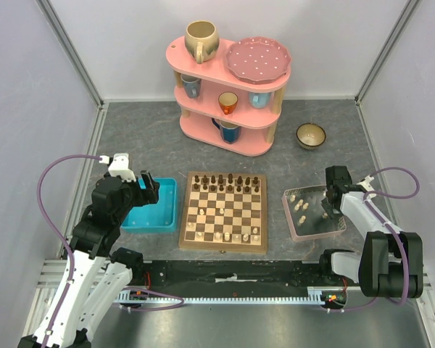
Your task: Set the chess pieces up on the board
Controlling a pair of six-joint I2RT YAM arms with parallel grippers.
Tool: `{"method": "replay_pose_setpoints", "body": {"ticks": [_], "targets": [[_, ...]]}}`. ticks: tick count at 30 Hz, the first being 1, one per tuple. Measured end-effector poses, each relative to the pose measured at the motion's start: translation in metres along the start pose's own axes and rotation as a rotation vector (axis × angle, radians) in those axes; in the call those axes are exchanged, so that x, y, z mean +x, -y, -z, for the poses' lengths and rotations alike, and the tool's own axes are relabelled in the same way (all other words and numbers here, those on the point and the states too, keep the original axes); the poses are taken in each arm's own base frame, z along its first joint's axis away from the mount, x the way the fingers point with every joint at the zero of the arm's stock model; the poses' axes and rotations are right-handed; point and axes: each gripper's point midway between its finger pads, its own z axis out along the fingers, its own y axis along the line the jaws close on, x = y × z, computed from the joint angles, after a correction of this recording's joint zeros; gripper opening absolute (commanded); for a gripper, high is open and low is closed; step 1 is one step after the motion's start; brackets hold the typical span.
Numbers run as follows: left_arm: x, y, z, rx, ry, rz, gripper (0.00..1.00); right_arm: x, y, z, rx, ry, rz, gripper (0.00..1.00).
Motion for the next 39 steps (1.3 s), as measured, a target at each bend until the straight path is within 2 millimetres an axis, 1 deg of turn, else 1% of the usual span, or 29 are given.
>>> {"method": "replay_pose_setpoints", "body": {"ticks": [3, 4, 6, 14, 17, 21, 26, 29, 31, 33, 36, 38, 39], "targets": [[0.000, 0.000, 0.000, 0.000, 0.000, 0.000, 0.85, 0.000, -0.001, 0.000, -0.008, -0.004, -0.001, 0.14], [0.000, 0.000, 0.000, 0.000, 0.000, 0.000, 0.85, 0.000, -0.001, 0.000, -0.009, -0.005, -0.001, 0.11], [0.000, 0.000, 0.000, 0.000, 0.000, 0.000, 0.85, 0.000, -0.002, 0.000, -0.019, -0.010, 0.002, 0.09], [0.000, 0.000, 0.000, 0.000, 0.000, 0.000, 0.85, 0.005, -0.015, 0.004, -0.102, -0.071, 0.017, 0.06], [0.000, 0.000, 0.000, 0.000, 0.000, 0.000, 0.85, 0.011, -0.020, 0.009, -0.152, -0.112, 0.031, 0.06], [0.000, 0.000, 0.000, 0.000, 0.000, 0.000, 0.85, 0.016, -0.027, 0.015, -0.209, -0.159, 0.051, 0.02], [0.000, 0.000, 0.000, 0.000, 0.000, 0.000, 0.85, 0.015, -0.032, 0.026, -0.273, -0.167, 0.070, 0.00], [0.000, 0.000, 0.000, 0.000, 0.000, 0.000, 0.84, 0.004, -0.039, 0.041, -0.327, -0.138, 0.096, 0.00], [-0.001, 0.001, 0.001, 0.004, 0.006, 0.001, 0.84, -0.008, -0.049, 0.057, -0.395, -0.097, 0.122, 0.00], [-0.003, 0.003, 0.003, 0.019, 0.016, 0.002, 0.84, -0.024, -0.060, 0.078, -0.482, -0.040, 0.150, 0.00], [-0.007, 0.007, 0.005, 0.040, 0.024, 0.003, 0.83, -0.045, -0.078, 0.116, -0.631, 0.044, 0.200, 0.00], [-0.015, 0.015, 0.006, 0.074, 0.020, 0.003, 0.82, -0.052, -0.090, 0.137, -0.692, 0.082, 0.251, 0.00], [-0.023, 0.022, 0.008, 0.103, 0.018, 0.003, 0.82, -0.053, -0.099, 0.151, -0.718, 0.108, 0.297, 0.00]]}}
